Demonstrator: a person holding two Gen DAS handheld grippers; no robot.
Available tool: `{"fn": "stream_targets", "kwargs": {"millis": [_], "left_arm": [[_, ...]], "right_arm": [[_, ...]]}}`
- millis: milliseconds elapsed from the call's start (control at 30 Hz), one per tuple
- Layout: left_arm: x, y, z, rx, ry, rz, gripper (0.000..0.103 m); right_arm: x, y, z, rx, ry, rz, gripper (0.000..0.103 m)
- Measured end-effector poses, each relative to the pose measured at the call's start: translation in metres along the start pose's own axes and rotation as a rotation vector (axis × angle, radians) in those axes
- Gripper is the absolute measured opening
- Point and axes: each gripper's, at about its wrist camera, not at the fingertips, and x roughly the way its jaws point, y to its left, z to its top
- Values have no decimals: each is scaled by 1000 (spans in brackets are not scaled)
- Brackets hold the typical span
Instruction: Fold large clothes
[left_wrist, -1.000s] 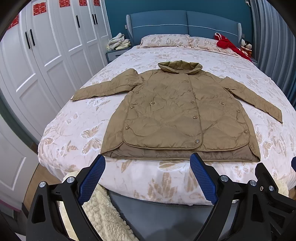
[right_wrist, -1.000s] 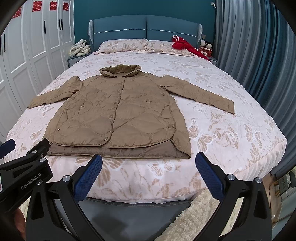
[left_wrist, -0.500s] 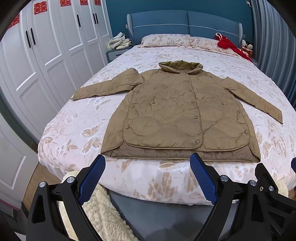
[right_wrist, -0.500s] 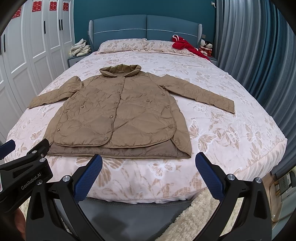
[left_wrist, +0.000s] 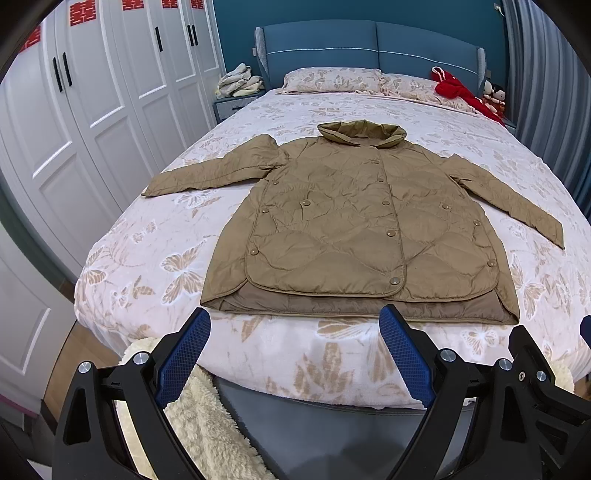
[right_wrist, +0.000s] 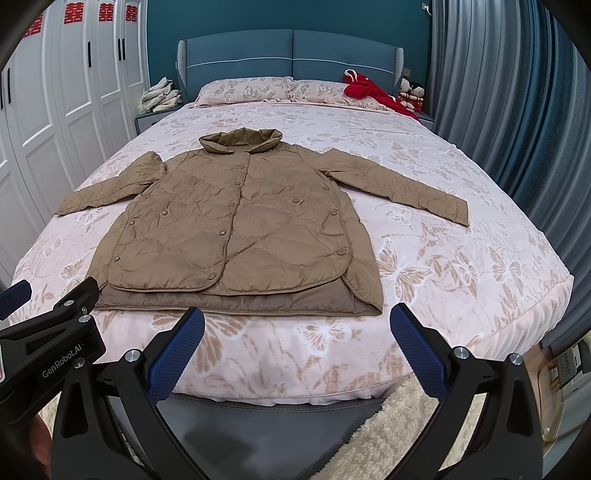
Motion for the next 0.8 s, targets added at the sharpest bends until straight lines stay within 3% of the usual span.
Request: {"fn": "stream_targets", "kwargs": {"millis": [800], "left_arm": [[5, -1, 0, -4, 2, -2, 89]], "right_arm": [[0, 0, 1, 2, 1, 2, 98]]}}
